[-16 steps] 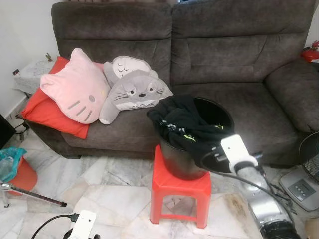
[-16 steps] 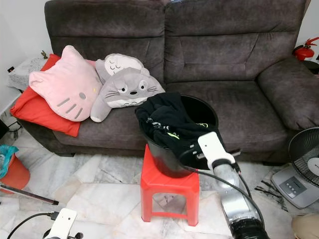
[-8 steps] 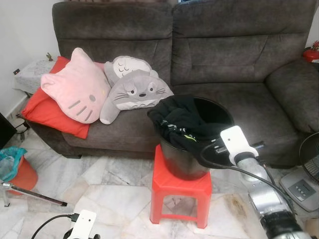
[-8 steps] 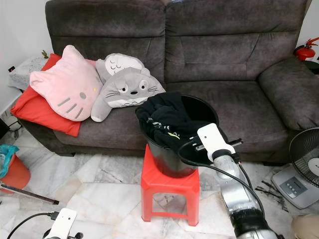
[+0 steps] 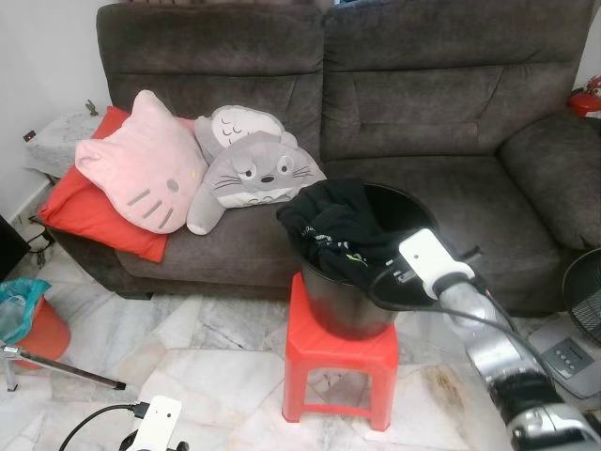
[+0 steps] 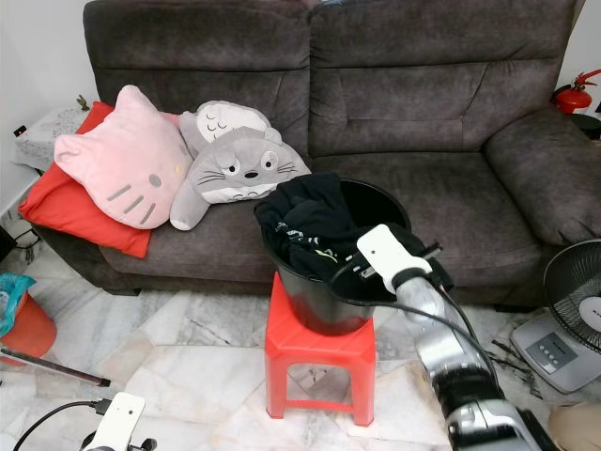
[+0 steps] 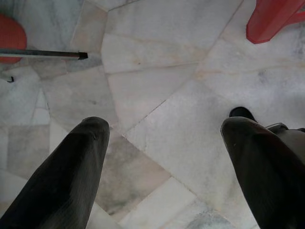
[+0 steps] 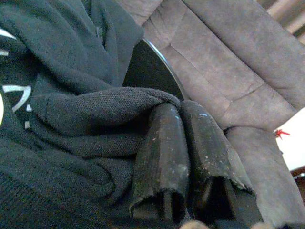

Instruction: Hang hanger

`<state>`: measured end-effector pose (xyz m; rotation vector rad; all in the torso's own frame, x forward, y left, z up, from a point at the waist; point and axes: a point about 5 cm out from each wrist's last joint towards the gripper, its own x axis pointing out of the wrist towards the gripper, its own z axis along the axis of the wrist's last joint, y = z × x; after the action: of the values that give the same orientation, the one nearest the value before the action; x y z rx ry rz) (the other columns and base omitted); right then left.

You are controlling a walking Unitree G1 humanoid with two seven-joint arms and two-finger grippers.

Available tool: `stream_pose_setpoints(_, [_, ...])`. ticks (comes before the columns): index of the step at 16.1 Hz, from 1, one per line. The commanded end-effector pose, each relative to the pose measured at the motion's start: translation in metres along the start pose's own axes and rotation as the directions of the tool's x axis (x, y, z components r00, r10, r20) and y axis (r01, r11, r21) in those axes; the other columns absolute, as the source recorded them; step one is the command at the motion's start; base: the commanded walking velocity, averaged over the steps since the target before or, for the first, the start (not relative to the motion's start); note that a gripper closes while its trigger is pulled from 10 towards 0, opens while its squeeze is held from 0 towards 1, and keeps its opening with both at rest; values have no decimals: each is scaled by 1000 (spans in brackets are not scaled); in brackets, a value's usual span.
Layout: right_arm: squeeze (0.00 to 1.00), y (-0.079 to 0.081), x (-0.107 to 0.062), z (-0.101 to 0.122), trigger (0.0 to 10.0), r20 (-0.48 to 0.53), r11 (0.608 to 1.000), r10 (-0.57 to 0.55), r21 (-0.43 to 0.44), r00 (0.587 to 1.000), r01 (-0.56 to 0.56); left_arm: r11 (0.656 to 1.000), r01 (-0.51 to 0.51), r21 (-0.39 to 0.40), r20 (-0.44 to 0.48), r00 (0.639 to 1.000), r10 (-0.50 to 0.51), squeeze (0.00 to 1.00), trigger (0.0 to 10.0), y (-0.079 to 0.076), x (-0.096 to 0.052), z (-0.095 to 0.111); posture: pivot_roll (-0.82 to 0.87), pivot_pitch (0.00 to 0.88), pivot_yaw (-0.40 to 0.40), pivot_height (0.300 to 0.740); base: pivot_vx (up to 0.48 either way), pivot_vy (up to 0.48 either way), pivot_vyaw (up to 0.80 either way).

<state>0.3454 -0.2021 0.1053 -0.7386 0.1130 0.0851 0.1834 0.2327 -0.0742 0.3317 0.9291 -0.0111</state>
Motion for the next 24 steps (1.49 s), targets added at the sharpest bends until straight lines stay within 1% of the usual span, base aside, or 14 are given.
stream_pose_setpoints(1, [0,1,4,2,0,5,999,31,-21,999,-31,1000,-19,13,-22,1000,20,0,10000,5,-1,-4,-191,0,81,732,0,0,0])
stream_pose_setpoints(3, [0,3,5,-2,0,-12,998,54,-37,998,-55,1000,-19,13,-22,1000,19,0,10000,5,-1,-4,-189,0,80,732,0,0,0])
stream_pose_setpoints(6, [0,1,9,-9,0,-51,996,68,-51,996,-71,1000,-20,12,-21,1000,21,0,10000,5,-1,-4,-187,0,80,732,0,0,0])
stream_pose_setpoints(7, [0,0,9,-11,0,-63,996,67,-51,996,-70,1000,-21,12,-21,1000,21,0,10000,5,-1,-4,-187,0,80,732,0,0,0])
stream_pose_setpoints(8, [0,-2,9,-17,0,-106,996,57,-58,993,-63,1000,-21,12,-21,1000,21,0,10000,5,-1,-4,-186,0,80,732,0,0,0])
stream_pose_setpoints(10, [0,-5,9,-25,0,-151,997,43,-50,988,-51,1000,-22,12,-21,1000,23,0,10000,5,-1,-4,-182,0,81,732,0,0,0])
stream_pose_setpoints(12, [0,-10,10,-27,0,-171,999,24,-41,985,-32,1000,-25,14,-21,999,25,0,10000,6,-1,-4,-183,0,82,732,0,0,0])
stream_pose_setpoints(14, [0,-15,12,-24,0,-159,999,12,-41,987,-18,1000,-26,14,-21,999,27,0,10000,6,-1,-4,-182,0,84,732,0,0,0])
stream_pose_setpoints(16, [0,-25,19,-11,0,-105,999,-19,-43,994,15,999,-29,15,-21,999,29,0,10000,6,-1,-4,-183,0,84,732,0,0,0])
stream_pose_setpoints(19, [0,-35,24,1,0,-69,998,-35,-51,997,32,999,-31,14,-20,999,31,0,10000,6,-1,-4,-183,0,84,732,0,0,0])
stream_pose_setpoints(22, [0,-30,27,6,0,-60,997,25,-69,998,-29,999,-31,14,-20,999,32,0,10000,6,-1,-3,-179,0,80,732,0,0,0])
stream_pose_setpoints(24, [0,-23,28,3,0,-89,991,89,-89,992,-96,999,-36,10,-19,999,36,0,10000,6,-1,-3,-173,0,78,732,0,0,0])
